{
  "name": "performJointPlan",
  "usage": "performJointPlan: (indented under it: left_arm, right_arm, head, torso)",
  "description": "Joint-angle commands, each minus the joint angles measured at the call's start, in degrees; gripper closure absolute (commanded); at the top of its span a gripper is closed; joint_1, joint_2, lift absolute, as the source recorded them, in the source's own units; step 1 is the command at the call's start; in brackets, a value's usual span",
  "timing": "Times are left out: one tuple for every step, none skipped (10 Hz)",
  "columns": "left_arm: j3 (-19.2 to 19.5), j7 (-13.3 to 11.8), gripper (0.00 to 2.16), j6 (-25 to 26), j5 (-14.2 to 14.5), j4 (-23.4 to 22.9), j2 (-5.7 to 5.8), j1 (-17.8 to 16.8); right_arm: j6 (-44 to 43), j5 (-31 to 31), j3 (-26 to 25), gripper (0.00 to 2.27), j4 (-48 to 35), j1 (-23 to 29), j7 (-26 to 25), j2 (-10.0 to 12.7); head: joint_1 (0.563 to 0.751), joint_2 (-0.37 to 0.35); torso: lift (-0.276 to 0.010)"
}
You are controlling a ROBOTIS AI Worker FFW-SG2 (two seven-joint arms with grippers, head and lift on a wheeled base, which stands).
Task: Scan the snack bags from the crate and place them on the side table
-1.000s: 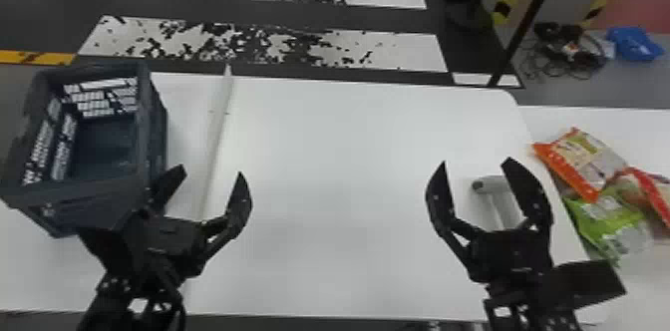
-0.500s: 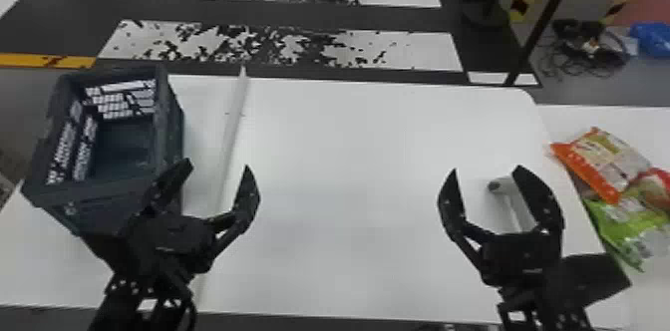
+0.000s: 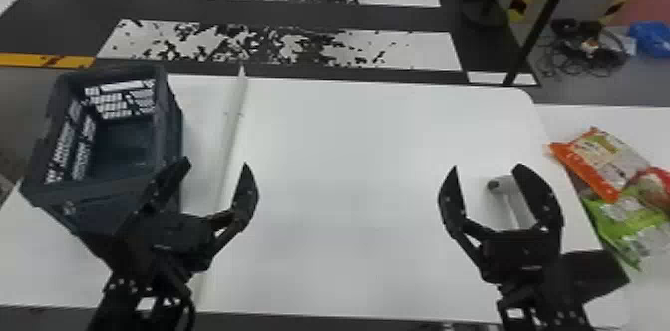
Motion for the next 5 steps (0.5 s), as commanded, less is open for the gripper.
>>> performJointPlan:
  left_arm:
    - [0.0, 0.0, 0.05, -0.16, 0.0, 0.1, 0.0, 0.0]
    - [-0.09, 0.0, 0.07, -0.16, 0.0, 0.1, -0.09, 0.0]
    - [-0.09, 0.0, 0.07, -0.16, 0.0, 0.1, -0.09, 0.0]
    - [-0.18, -0.09, 0.07, -0.16, 0.0, 0.18, -0.09, 0.09]
    - [-0.18, -0.09, 0.07, -0.34, 0.0, 0.27, -0.09, 0.0]
  right_arm:
    - [0.0, -0.02, -0.08, 0.06, 0.13, 0.0, -0.05, 0.1]
    - [0.0, -0.02, -0.08, 0.06, 0.22, 0.0, 0.04, 0.19]
    - [0.0, -0.02, -0.08, 0.06, 0.31, 0.0, -0.05, 0.19]
    - [0.0, -0.02, -0.17, 0.06, 0.39, 0.0, -0.05, 0.28]
    - [0.0, -0.02, -0.08, 0.06, 0.39, 0.0, -0.05, 0.37]
  head:
    - [0.695, -0.035]
    - [0.695, -0.035]
    - [0.695, -0.036]
    - [0.695, -0.037]
    - [0.695, -0.038]
  torso:
    - [-0.081]
    - [-0.081]
    - [-0.081]
    - [-0.081]
    - [-0.081]
